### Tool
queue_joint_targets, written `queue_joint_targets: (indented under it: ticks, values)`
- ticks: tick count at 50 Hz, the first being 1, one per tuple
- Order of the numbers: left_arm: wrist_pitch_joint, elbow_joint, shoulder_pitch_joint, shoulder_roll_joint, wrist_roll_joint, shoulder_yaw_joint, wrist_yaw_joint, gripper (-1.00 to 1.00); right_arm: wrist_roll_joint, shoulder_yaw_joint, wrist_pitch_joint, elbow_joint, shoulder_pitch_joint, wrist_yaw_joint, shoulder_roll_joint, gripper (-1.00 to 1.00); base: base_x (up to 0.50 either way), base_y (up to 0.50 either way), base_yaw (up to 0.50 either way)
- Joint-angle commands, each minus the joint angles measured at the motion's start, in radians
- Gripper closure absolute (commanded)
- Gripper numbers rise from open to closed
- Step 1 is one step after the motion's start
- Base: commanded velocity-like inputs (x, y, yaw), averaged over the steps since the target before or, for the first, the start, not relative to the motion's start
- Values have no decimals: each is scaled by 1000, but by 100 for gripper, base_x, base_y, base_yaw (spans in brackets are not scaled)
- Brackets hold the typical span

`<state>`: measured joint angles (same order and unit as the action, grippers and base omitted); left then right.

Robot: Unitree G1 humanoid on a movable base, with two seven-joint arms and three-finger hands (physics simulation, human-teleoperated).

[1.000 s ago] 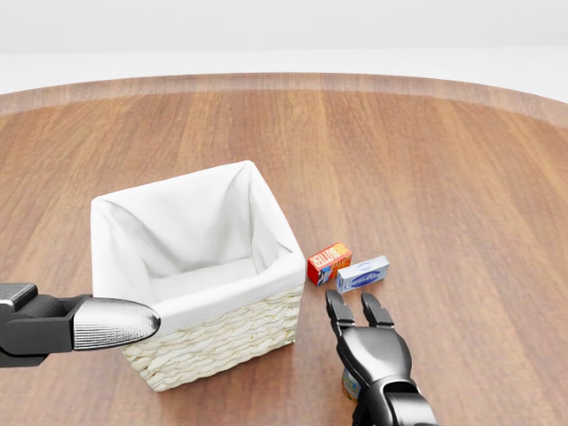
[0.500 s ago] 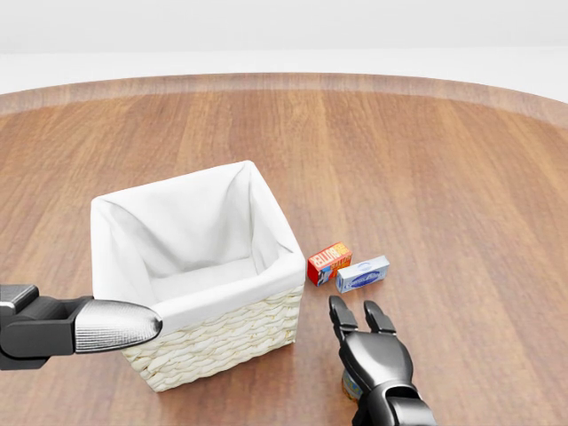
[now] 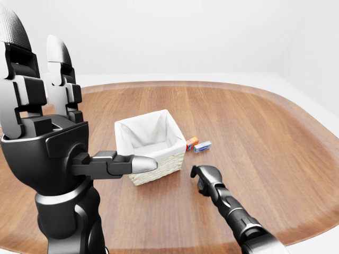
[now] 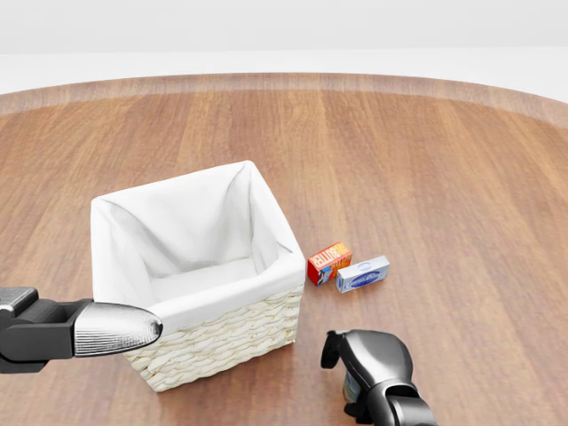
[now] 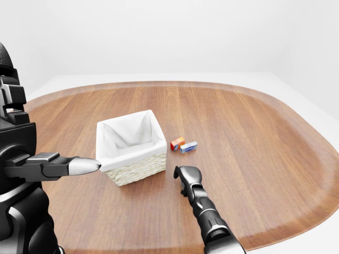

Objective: Pick up the alphabet soup and put it in the basket.

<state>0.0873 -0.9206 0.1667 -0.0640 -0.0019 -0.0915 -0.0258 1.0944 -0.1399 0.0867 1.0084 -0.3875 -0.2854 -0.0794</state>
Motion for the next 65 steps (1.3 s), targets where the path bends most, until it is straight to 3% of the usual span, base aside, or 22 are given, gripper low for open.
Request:
queue_joint_targets:
  ticks: [1,10,14,18,21,39,47,51,53,59,65]
  values:
    - [0,3,-1,0,-4,-2,-3,-100,-20,-10,1,2,15,5,2,95,0,0,0]
    - [0,5,-1,-2,-6,-5,0,-100,-13,-11,1,0,20,1,3,95,0,0,0]
    - [0,10,22,-14,-30,-53,6,-100,-11,-14,1,-5,28,6,3,95,0,0,0]
    - [0,8,9,-11,-9,-6,13,-100,-20,-5,1,9,9,-22,2,95,0,0,0]
    - [0,13,7,-9,-6,-8,5,-100,-31,0,1,-16,9,-19,3,95,0,0,0]
    - [0,9,7,-6,-7,-15,6,-100,-40,19,1,-377,116,162,-7,95,0,0,0]
    - [0,11,7,-7,-8,-17,6,-100,-53,27,-32,-574,180,272,5,95,0,0,0]
    - [0,11,5,-8,-3,-15,4,-100,-52,27,-29,-633,203,294,3,94,0,0,0]
    - [0,12,5,-8,-2,-15,3,-100,-33,32,-13,-635,189,250,-6,94,0,0,0]
    - [0,4,3,-8,0,-16,2,-100,-61,51,-45,-729,205,336,-2,93,0,0,0]
    - [0,6,0,-9,3,-16,-1,-100,-86,58,-27,-734,202,331,-4,92,0,0,0]
